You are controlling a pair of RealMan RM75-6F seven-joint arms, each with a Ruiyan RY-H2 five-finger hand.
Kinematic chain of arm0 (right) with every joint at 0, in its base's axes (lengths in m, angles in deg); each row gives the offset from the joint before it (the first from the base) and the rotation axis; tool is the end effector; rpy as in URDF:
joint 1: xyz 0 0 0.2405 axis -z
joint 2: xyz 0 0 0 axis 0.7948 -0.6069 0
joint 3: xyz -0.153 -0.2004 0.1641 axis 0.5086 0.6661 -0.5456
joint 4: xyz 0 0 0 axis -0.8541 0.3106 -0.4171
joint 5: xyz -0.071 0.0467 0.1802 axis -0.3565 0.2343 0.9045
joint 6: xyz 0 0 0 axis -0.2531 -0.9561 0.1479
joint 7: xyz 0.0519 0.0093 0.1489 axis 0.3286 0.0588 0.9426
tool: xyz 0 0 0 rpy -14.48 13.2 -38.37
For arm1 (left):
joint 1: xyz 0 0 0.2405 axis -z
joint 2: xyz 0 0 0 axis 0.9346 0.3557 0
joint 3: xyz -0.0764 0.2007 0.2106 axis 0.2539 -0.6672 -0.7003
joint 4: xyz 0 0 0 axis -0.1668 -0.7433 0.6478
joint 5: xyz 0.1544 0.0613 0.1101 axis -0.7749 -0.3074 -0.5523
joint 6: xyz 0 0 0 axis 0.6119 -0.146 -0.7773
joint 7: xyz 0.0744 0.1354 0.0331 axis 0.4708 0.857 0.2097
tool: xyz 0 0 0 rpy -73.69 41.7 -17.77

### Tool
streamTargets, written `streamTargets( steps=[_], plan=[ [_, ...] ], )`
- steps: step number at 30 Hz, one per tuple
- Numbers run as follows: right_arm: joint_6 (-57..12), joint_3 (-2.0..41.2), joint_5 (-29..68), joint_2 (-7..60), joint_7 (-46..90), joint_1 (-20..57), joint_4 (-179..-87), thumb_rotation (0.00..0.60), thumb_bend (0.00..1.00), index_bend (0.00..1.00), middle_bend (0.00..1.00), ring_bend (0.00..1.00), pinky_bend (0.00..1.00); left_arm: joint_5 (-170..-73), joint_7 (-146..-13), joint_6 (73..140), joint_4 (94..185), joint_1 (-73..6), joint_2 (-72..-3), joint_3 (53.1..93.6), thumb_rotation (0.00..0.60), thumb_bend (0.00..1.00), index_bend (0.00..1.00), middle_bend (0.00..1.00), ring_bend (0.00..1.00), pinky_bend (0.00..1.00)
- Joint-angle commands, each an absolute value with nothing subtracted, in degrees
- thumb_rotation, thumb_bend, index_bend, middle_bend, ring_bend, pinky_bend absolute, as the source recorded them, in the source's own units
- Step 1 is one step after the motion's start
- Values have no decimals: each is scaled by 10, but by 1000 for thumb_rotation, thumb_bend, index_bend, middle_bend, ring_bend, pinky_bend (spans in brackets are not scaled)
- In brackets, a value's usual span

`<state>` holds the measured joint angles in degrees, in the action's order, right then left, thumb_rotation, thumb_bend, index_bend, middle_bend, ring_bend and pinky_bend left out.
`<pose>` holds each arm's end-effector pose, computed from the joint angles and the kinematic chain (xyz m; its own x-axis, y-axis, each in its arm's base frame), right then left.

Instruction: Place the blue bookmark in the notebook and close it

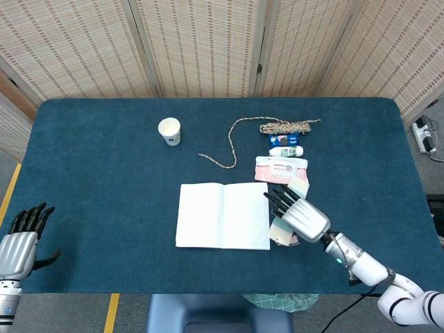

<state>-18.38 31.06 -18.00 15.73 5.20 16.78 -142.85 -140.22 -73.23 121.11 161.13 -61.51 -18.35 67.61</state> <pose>-0.2298 -0.3249 0.0623 0.7829 0.0120 0.6220 -0.4424 -0.6923 0.5702 -0.3517 0.2113 0.1760 0.4629 0.1014 0.8806 0.8830 0.0338 -0.4681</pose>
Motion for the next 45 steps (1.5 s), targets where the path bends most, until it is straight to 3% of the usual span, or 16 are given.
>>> streamTargets(
  steps=[1, 16, 26, 36, 45],
  plan=[
    [-170, 301, -199, 154, 29, 143, -1465, 600, 202, 462, 65, 12, 0, -1403, -732, 1212, 1612, -615, -184, 676, 600, 283, 129, 58, 2, 34],
    [-125, 316, -243, 154, -23, 102, -1546, 600, 202, 462, 58, 32, 0, -1402, -734, 1213, 1611, -616, -183, 677, 600, 284, 129, 58, 2, 34],
    [-89, 319, -249, 184, 9, 68, -1463, 600, 202, 456, 58, 48, 0, -1391, -731, 1203, 1608, -613, -186, 679, 600, 284, 129, 59, 2, 34],
    [-141, 340, -323, 257, 89, 21, -1313, 600, 201, 449, 58, 48, 0, -1380, -735, 1191, 1605, -608, -186, 682, 600, 284, 129, 58, 5, 34],
    [-172, 350, -332, 300, 112, 10, -1236, 600, 200, 448, 59, 49, 0, -1376, -734, 1189, 1604, -607, -186, 682, 600, 283, 129, 58, 5, 34]
  ],
)
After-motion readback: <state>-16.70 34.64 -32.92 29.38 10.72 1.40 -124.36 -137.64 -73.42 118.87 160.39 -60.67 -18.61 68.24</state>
